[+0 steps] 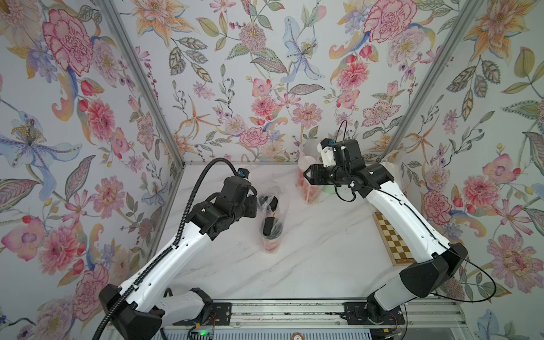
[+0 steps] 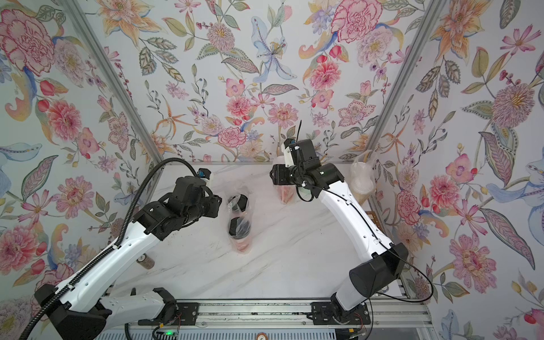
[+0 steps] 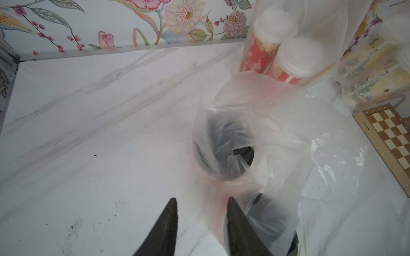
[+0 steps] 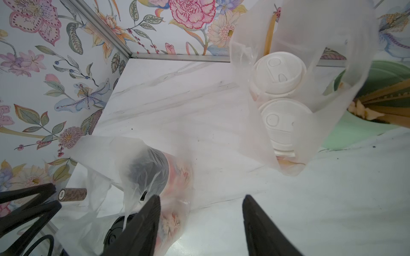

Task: Pack milk tea into plastic carrier bags
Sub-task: Adjust the plastic carrier bag at the center of the board.

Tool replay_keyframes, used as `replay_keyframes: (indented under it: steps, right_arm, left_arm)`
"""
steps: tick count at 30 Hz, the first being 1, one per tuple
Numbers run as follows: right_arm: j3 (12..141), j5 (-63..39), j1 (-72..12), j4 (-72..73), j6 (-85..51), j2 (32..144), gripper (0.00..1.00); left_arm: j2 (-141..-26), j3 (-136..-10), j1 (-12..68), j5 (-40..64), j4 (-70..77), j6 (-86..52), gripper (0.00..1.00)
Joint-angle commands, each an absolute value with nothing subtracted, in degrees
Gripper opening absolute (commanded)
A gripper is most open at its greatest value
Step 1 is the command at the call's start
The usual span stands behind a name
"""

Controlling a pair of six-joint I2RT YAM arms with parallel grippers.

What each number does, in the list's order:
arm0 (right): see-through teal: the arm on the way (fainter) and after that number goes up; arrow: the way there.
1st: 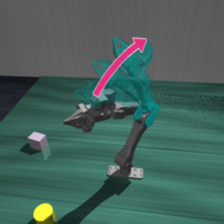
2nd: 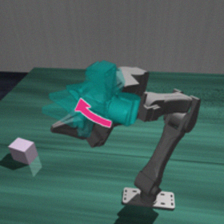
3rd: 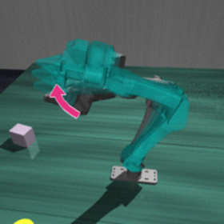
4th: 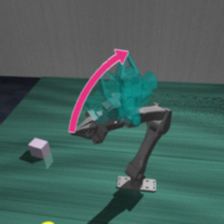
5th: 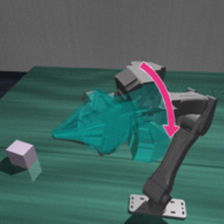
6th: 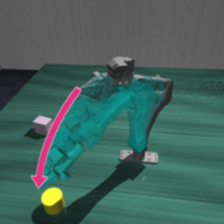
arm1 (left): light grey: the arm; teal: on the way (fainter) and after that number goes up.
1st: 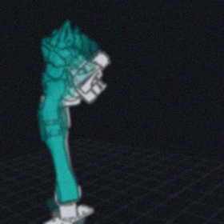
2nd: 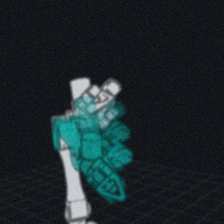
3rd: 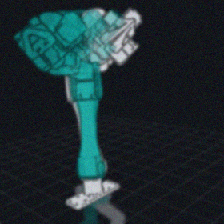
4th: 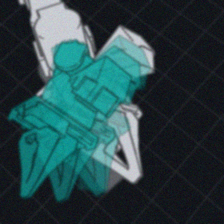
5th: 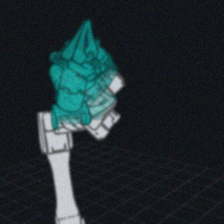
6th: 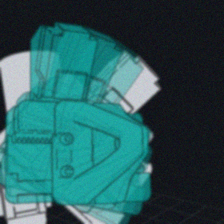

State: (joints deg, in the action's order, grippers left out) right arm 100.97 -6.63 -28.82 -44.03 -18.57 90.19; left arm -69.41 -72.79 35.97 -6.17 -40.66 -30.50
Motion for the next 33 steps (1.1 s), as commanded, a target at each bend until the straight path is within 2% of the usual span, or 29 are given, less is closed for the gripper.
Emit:
replay_keyframes:
  steps: [1, 3, 5, 9, 13, 16, 26, 33]
  right_arm:
    - [99.87, -7.2, -27.76, -44.96, -17.42, 87.74, 0.61]
    - [99.51, -7.38, -27.13, -44.96, -17.39, 87.28, 0.61]
    - [99.19, -7.5, -26.68, -44.98, -17.35, 86.64, 0.61]
    - [98.69, -7.65, -25.93, -44.97, -17.39, 85.77, 0.61]
    - [98.54, -8.04, -25.45, -44.89, -17.2, 85.41, 0.61]
    - [98.48, -8.16, -25.19, -44.87, -17.3, 85.09, 0.61]
    - [97.04, -8.69, -24.0, -44.97, -16.71, 83.24, 0.61]
    - [96.32, -9.28, -22.87, -44.95, -15.91, 82.19, 0.61]
  left_arm:
    - [-68.28, -70.58, 34.78, -2.96, -37.81, -32.21, 0.26]
    - [-67.11, -69.52, 33.94, -1.47, -36.59, -32.63, 0.2]
    - [-65.93, -68.97, 33.02, -0.41, -36.35, -33.39, 0.2]
    - [-63.99, -70.08, 32.4, 1.23, -34.29, -34.6, 0.29]
    - [-66.26, -74.38, 32.45, 2.29, -34.44, -35.37, 0.46]
    - [-68.56, -77.03, 33.57, 1.84, -34.09, -35.86, 0.49]
    - [-81.28, -92.22, 42.5, -8.2, -47.32, -32.11, 0.6]
    - [-87.47, -97.42, 45.17, -15.62, -54.66, -33.12, 0.6]
